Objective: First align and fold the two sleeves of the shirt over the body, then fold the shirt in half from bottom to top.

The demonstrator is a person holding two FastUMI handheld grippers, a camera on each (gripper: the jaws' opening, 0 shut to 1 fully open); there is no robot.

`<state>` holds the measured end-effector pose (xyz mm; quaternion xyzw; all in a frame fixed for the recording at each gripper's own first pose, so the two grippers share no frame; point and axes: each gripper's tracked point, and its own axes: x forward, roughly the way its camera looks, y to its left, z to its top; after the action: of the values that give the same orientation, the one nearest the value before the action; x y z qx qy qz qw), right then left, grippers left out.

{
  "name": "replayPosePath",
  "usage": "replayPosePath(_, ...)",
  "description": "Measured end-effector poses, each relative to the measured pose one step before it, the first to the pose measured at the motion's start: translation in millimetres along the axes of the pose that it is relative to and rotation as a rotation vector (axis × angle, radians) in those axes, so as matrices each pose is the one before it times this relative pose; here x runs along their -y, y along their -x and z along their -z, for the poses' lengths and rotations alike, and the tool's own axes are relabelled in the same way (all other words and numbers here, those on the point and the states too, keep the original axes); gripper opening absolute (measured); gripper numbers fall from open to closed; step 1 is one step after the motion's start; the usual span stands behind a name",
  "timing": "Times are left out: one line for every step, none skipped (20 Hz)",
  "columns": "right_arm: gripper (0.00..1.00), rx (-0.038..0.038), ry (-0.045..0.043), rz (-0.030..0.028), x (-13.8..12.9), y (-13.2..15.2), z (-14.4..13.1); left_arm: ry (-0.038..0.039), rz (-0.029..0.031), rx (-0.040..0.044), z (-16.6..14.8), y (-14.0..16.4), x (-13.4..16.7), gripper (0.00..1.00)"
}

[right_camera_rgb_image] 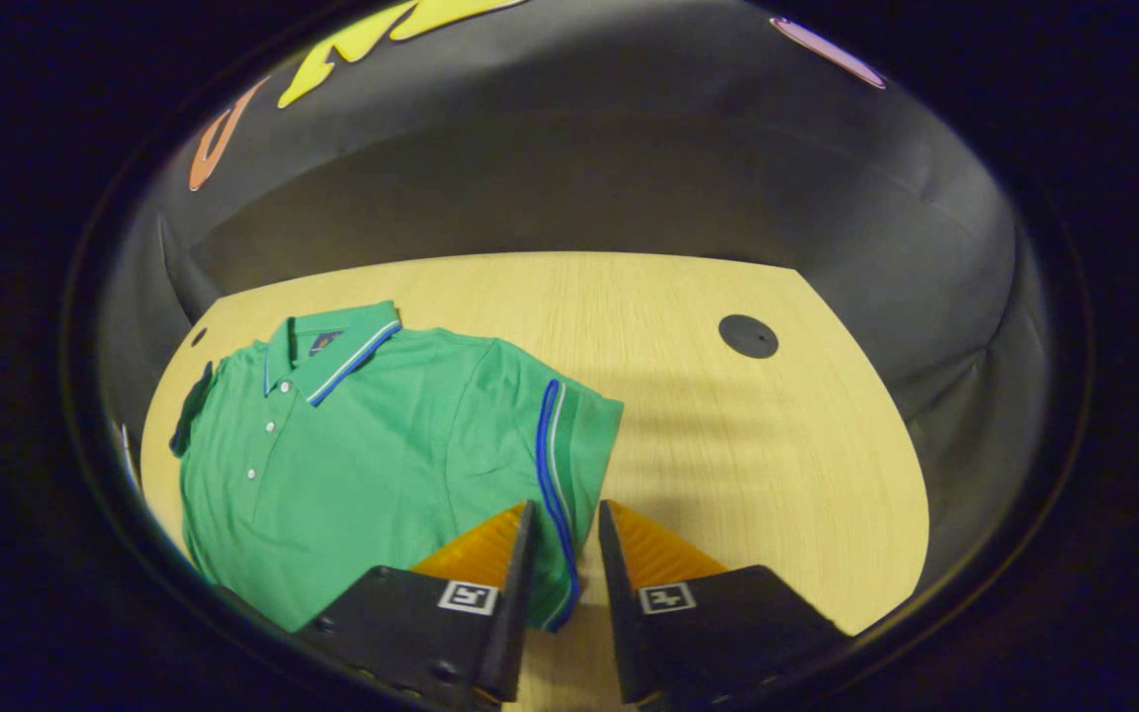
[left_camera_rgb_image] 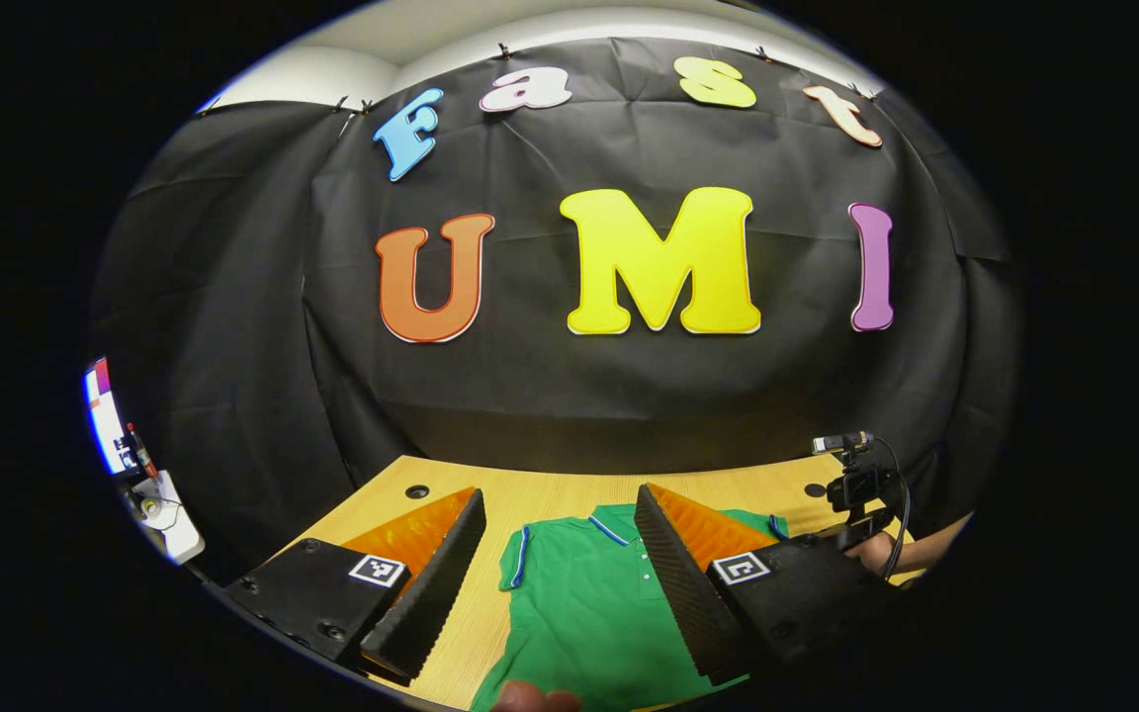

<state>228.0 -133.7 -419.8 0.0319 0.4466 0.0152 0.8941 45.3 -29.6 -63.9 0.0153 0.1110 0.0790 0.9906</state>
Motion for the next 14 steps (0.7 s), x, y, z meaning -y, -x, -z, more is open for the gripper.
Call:
replayPosePath(0.17,-0.00620,-0.00302,-0.00519,-1.03,-0.53,0.82,-0.00427,0.00091,0.00129,-1.26,-0.08,0.82,0.97)
replayPosePath(0.11,-0.00467,-0.00910,-0.00724,-0.44,-0.08,-0.87,-0.00531,0.00029,0.00288,-1.08,0.23,0.60,0.96)
replayPosePath(0.10,-0.00669,-0.00674,-0.00627,0.87,1.66,0.56,-0.00443,0.00179,0.00373,-1.56,0.61,0.53,0.96)
replayPosePath(0.10,-0.00174,-0.00132,0.00190,2.32,1.63,-1.84,-0.00246,0.00219,0.00204,-0.23,0.18,0.46,0.96)
replayPosePath(0.00,0.00379,-0.00900,-0.00559,0.18,0.48,1.06,-0.00099,0.00061,0.00007,0.41,-0.51,-0.15,0.96)
replayPosePath(0.00,-0.00557,0.00070,-0.00706,-0.83,0.35,0.40,0.00250,0.00232,-0.00048,0.36,-0.13,0.35,0.96)
replayPosePath(0.00,-0.00598,0.00261,-0.00543,0.88,1.76,3.11,0.00293,0.00231,-0.00121,0.21,0.34,0.60,0.96)
replayPosePath(0.00,0.00879,-0.00605,-0.00238,0.09,2.24,-4.11,0.00158,0.00238,-0.00160,-0.03,0.10,0.41,0.96)
replayPosePath(0.00,0.02088,-0.01221,-0.00177,-0.17,5.51,-6.82,0.00062,0.00145,0.00096,0.07,0.51,-0.28,0.96)
replayPosePath(0.00,0.02835,-0.01034,-0.00043,-0.52,6.14,-9.77,0.00280,0.00110,0.00286,-0.64,-0.31,-0.47,0.96)
replayPosePath(0.00,0.01686,-0.00639,-0.00242,-0.99,5.79,-4.50,0.00396,0.00005,0.00098,0.39,-0.34,0.22,0.96)
replayPosePath(0.00,0.01177,-0.00673,-0.00558,-4.23,6.82,-6.98,0.00435,-0.00071,-0.00110,0.25,0.27,0.01,0.96)
replayPosePath(0.00,0.00601,0.00035,-0.00678,-4.74,2.11,-2.97,0.00404,-0.00090,-0.00193,1.12,0.33,-0.75,0.96)
replayPosePath(0.00,0.00239,0.00706,-0.00262,-4.70,3.70,-4.25,0.00402,-0.00154,-0.00009,-0.66,0.09,-0.20,0.96)
